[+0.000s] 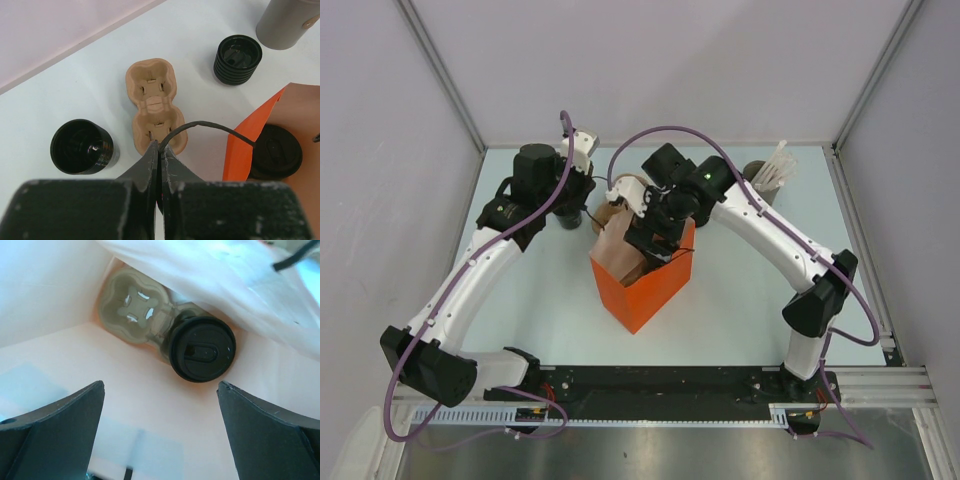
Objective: Pack the takeout coffee
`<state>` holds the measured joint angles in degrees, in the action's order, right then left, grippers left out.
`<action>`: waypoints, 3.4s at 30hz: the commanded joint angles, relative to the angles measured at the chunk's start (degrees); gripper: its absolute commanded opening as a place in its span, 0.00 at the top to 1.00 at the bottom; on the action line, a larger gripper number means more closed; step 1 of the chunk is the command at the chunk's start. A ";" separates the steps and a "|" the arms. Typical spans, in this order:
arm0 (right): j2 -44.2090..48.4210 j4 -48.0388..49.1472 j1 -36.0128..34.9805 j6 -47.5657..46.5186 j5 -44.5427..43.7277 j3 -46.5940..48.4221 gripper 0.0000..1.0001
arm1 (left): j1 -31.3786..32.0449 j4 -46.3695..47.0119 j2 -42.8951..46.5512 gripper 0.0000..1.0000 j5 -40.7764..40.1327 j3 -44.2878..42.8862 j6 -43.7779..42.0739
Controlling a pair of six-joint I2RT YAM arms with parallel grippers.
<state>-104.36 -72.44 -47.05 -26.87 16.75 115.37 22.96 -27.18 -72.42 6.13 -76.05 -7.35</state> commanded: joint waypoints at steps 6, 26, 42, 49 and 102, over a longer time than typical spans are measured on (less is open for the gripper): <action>6.97 2.13 1.87 -1.25 1.96 5.21 0.00 | -0.11 0.46 1.41 0.88 0.46 -0.76 0.76; 20.94 25.49 21.02 7.80 -11.01 -4.79 0.02 | -0.11 -2.52 2.90 0.28 5.03 -3.23 -4.07; 19.11 39.84 29.47 9.91 -25.02 -23.17 0.10 | 0.24 -9.47 3.78 0.04 13.55 -7.97 -8.82; 14.36 38.53 30.79 11.23 -24.49 -23.35 0.20 | 0.33 -12.72 5.01 0.02 14.44 -8.94 -9.78; 11.19 33.78 32.28 11.32 -30.20 -22.48 1.00 | 4.72 -11.23 -3.34 0.65 13.12 -15.17 -10.84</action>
<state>-97.91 -37.21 -14.59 -16.10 -14.48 89.06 26.63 -39.70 -74.56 19.59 -86.56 -17.08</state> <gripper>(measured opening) 0.014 0.361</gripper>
